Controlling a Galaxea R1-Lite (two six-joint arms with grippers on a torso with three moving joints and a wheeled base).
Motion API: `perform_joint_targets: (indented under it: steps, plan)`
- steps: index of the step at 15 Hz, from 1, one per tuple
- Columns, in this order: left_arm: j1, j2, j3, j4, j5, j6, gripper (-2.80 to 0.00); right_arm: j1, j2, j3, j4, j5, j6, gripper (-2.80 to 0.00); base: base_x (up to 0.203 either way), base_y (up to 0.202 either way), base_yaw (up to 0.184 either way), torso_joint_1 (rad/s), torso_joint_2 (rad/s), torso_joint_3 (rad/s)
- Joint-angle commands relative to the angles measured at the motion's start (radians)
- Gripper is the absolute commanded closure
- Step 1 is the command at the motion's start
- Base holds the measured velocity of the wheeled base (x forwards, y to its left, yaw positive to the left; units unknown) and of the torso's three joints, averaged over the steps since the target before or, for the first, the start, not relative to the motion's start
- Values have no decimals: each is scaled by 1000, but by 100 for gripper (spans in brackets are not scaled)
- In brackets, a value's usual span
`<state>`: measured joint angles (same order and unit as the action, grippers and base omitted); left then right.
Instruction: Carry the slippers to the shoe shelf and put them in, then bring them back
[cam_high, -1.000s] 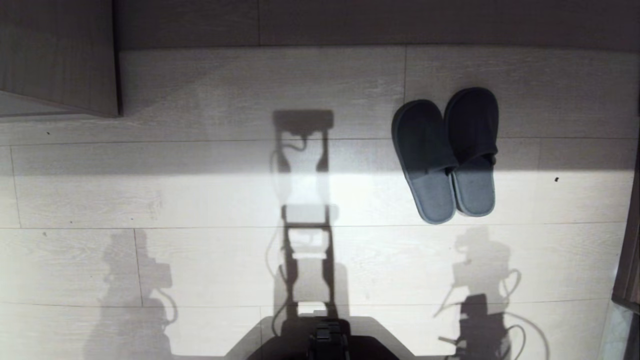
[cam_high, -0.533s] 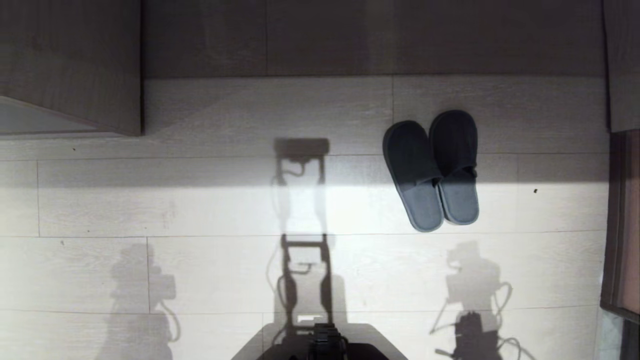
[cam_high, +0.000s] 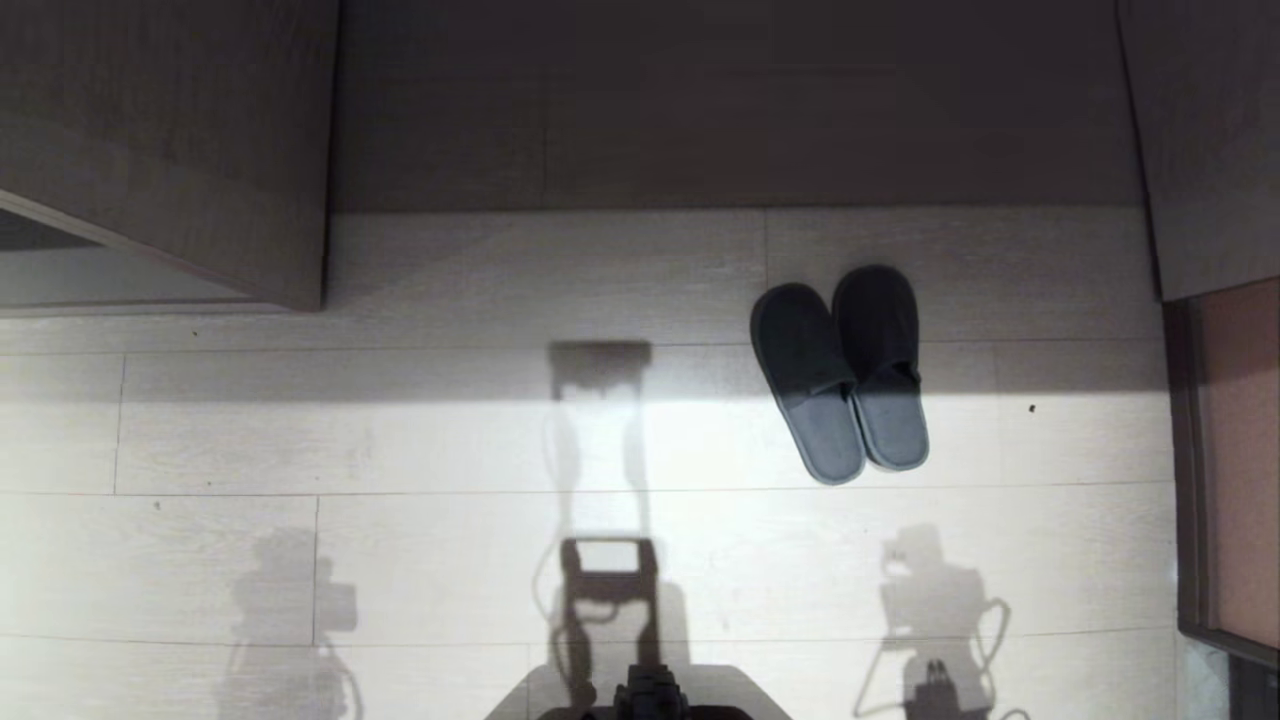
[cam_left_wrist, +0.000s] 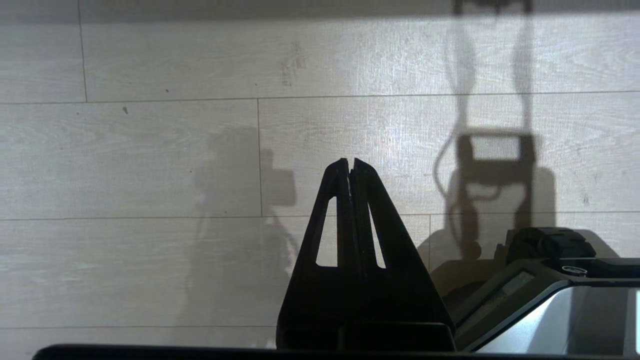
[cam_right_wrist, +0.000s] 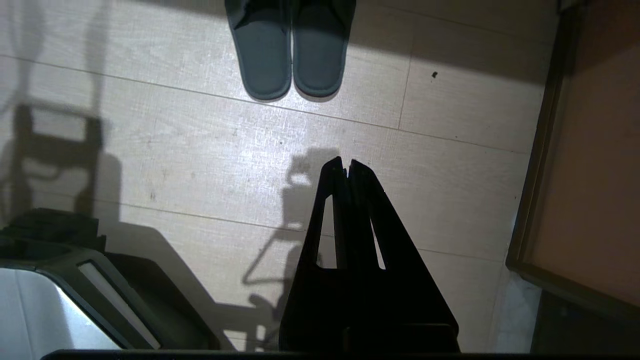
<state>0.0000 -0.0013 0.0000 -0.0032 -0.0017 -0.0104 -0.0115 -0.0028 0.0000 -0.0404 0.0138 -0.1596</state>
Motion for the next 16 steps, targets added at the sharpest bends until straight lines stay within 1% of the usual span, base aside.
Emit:
perform_joint_targets:
  steps: [1, 16]
  plan:
    - [0, 1, 0, 0, 0, 0, 0, -1, 3, 1, -1, 0, 0, 0, 0, 0, 0, 2, 2, 204]
    - [0, 1, 0, -1, 0, 0, 0, 0, 3, 1, -1, 0, 0, 0, 0, 0, 0, 1, 2, 201]
